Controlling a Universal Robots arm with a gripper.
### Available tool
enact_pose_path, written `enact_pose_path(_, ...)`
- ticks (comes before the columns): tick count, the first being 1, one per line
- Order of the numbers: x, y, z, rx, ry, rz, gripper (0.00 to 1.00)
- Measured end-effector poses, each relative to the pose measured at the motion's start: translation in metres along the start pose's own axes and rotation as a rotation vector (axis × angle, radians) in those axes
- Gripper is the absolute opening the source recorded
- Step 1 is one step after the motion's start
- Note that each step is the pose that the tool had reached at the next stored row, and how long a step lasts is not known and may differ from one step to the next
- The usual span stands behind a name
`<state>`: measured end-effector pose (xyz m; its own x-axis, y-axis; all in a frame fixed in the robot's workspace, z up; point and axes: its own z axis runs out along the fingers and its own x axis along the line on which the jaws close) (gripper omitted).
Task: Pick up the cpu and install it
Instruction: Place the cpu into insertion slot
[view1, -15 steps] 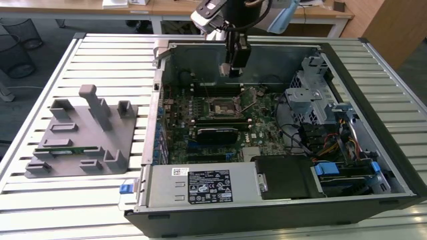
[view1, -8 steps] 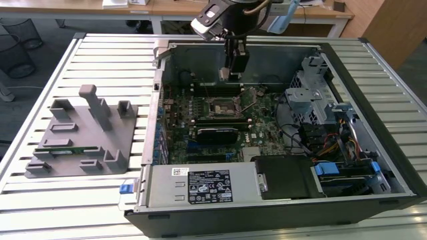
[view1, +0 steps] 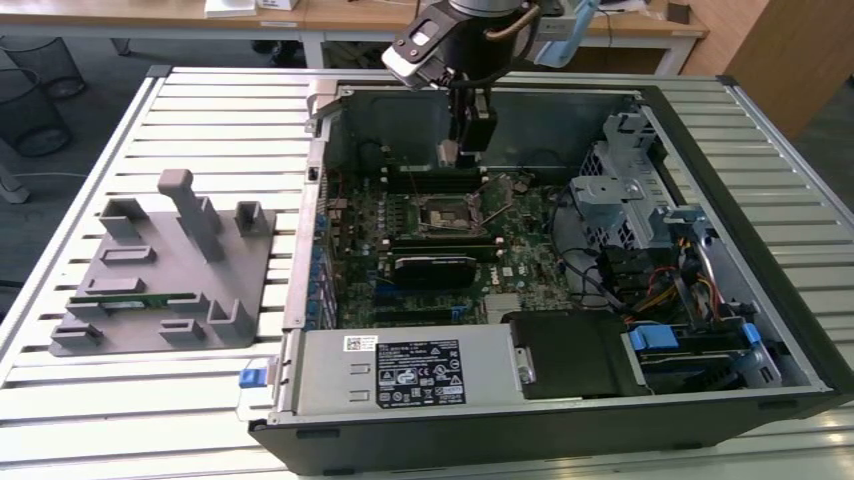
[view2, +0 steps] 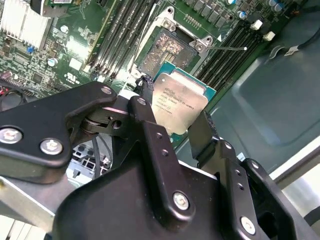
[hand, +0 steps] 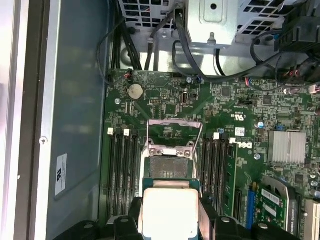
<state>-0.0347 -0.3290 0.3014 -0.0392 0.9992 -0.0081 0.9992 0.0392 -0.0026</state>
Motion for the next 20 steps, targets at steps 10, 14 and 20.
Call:
enact_pose_path(10, 0.0001, 0.0000, 0.0072, -0.0007, 0.0186, 0.000, 0.53)
enact_pose_path(14, 0.0002, 0.0001, 0.0141, -0.0008, 0.0176, 0.000, 0.53)
enact_pose_path(20, 0.0003, -0.0001, 0.0239, -0.0008, 0.0175, 0.000, 0.53)
